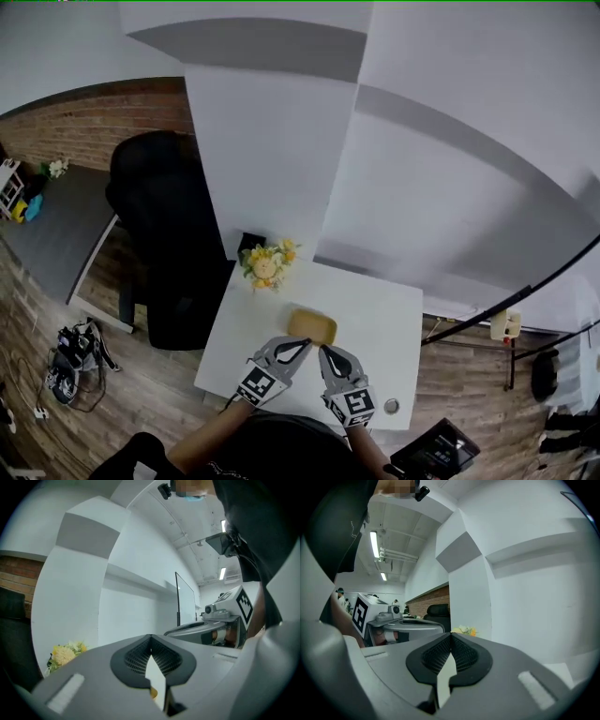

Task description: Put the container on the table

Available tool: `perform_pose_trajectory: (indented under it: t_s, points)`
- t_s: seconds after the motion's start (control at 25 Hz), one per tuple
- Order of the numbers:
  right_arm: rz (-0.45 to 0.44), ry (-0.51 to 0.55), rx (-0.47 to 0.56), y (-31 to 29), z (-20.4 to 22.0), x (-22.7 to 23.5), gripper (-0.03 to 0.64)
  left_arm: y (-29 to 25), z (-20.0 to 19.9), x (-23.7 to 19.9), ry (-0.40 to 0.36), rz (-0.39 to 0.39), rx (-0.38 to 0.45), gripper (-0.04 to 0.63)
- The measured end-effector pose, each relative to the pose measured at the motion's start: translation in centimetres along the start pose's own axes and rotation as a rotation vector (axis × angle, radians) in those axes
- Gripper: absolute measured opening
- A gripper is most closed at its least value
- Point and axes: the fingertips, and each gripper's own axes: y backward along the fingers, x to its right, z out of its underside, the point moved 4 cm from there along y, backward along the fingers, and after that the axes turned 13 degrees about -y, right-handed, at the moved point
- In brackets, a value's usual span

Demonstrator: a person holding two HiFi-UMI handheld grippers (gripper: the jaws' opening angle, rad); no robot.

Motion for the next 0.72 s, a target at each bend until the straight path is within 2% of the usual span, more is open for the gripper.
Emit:
perform_pose_trajectory:
  t_s: [0.48,0.72]
  points:
    - [0.017,0.010,0.035,-0.2,0.8,-0.3,0.014,1.3,0.0,-0.1,0.000,-0.006,0.008,0.002]
    - [0.019,0.026,0.011,-0.1,0.3,-0.8,0.014,1.1,0.3,-0.2,0.004,-0.010,0.010,0.002]
